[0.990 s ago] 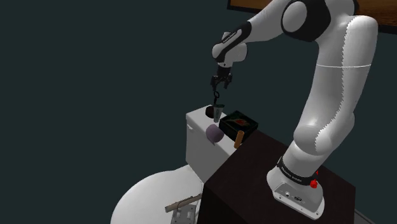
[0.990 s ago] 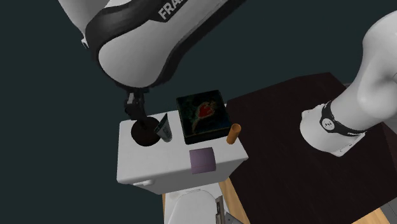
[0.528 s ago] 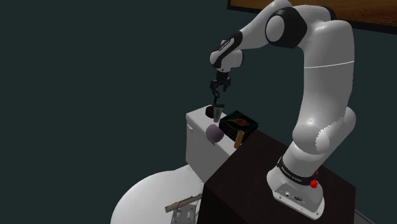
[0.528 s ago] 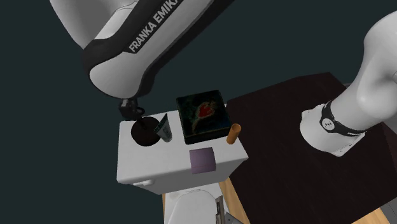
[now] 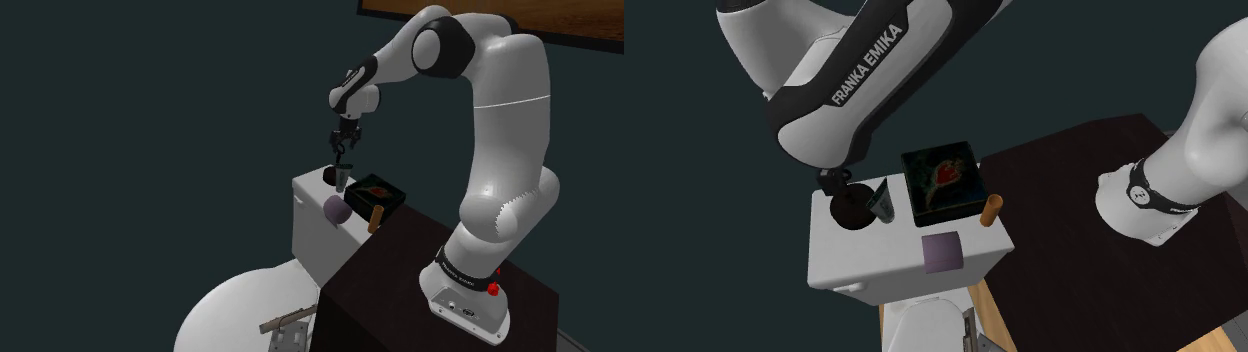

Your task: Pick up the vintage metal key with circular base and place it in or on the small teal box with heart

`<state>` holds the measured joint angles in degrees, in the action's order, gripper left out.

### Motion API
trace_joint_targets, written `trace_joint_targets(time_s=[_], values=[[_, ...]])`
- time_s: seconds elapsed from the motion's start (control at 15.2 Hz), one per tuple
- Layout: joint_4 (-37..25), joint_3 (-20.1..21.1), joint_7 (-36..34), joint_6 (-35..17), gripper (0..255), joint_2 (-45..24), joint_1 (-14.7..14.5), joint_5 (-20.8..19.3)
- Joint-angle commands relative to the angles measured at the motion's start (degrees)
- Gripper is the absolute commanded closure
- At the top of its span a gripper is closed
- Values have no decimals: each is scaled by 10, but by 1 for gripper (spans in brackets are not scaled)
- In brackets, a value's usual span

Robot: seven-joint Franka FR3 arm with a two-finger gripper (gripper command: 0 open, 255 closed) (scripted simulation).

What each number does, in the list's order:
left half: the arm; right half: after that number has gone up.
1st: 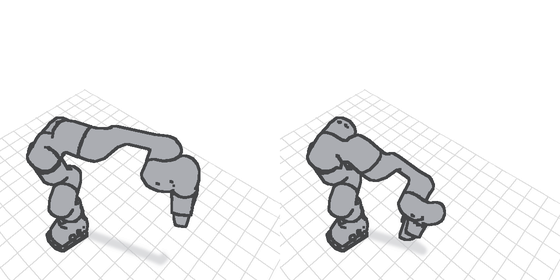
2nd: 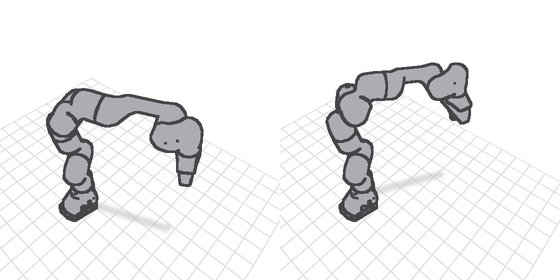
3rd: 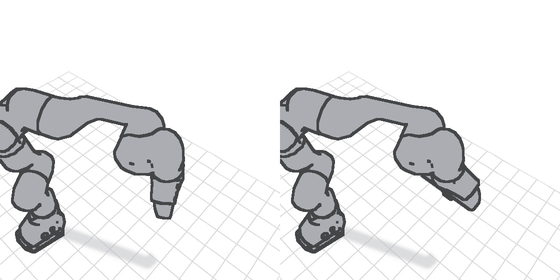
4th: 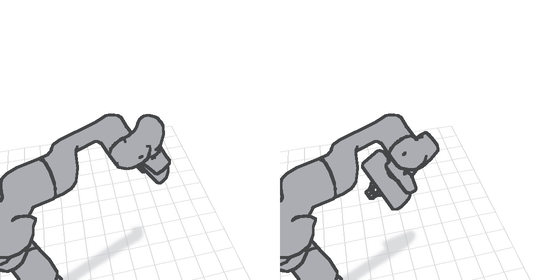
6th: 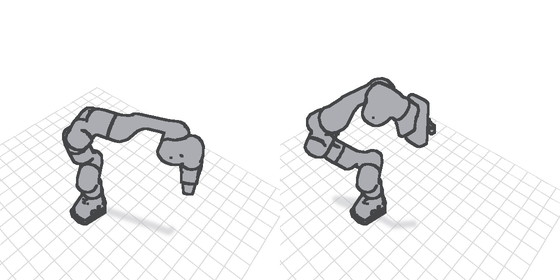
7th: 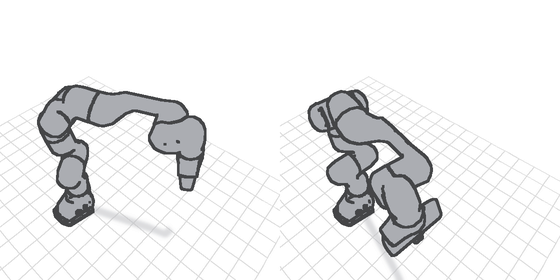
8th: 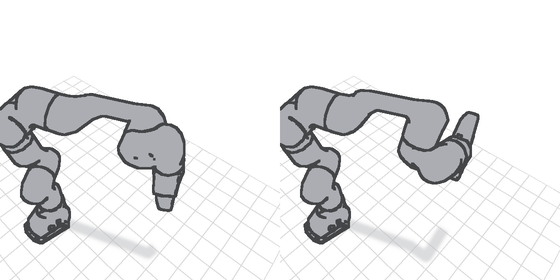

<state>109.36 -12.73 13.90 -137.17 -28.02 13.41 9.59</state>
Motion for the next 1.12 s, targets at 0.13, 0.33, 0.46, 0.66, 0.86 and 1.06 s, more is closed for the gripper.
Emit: trace_joint_targets(time_s=[0.13,0.33,0.46,0.66,0.86,1.06], values=[[0,0,0,0,0,0,0,0],[0,0,0,0,255,0,0,0],[0,0,0,0,255,0,0,0],[0,0,0,0,255,0,0,0],[0,-1,-1,5,255,5,-1,-2],[-3,-4,-5,23,255,21,-3,-7]])
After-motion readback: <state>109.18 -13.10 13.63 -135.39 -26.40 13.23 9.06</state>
